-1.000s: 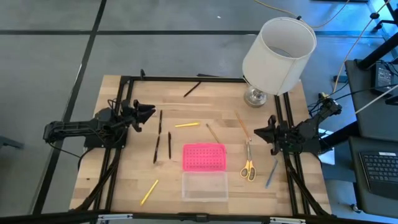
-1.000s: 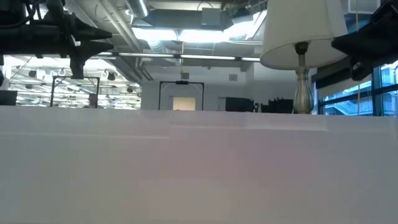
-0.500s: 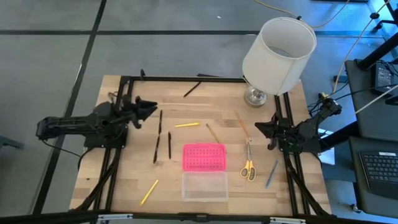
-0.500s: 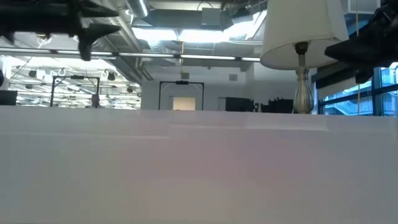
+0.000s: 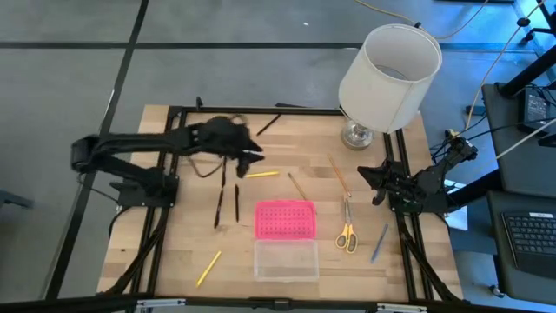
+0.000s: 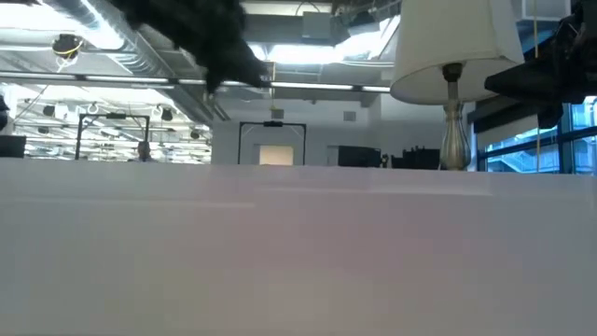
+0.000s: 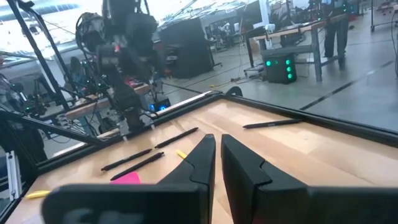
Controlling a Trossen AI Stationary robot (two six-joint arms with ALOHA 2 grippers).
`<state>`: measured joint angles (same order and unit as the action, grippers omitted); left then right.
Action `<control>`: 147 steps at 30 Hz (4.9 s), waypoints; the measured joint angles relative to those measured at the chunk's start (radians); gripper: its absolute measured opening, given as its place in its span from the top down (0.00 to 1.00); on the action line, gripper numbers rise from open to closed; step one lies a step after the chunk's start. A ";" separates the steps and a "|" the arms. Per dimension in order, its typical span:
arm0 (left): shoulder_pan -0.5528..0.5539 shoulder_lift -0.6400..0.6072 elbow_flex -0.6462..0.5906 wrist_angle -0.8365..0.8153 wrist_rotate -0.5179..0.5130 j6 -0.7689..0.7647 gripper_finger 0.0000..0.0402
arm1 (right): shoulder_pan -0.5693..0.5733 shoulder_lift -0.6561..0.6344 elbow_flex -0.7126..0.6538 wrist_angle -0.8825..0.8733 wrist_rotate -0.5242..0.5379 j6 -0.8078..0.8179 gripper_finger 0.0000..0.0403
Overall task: Pick & place school supplies into a supply box
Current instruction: Put the yellow pen into the pink supply box
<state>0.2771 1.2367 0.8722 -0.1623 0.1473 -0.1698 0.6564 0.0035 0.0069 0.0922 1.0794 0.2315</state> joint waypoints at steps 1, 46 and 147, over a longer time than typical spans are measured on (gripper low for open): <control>-0.001 0.050 0.026 0.000 0.011 0.063 0.65 | 0.000 0.000 0.000 0.000 0.000 0.000 0.92; -0.001 0.625 0.229 -0.187 -0.006 0.254 0.65 | 0.000 0.000 0.000 -0.052 -0.006 -0.008 0.92; -0.675 0.952 0.731 -0.260 -0.143 -0.479 0.88 | 0.000 0.000 0.000 -0.029 -0.142 0.133 0.92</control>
<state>-0.3981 2.1889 1.6035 -0.4224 0.0039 -0.6491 0.6567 0.0040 0.0071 0.0628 0.9375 0.3642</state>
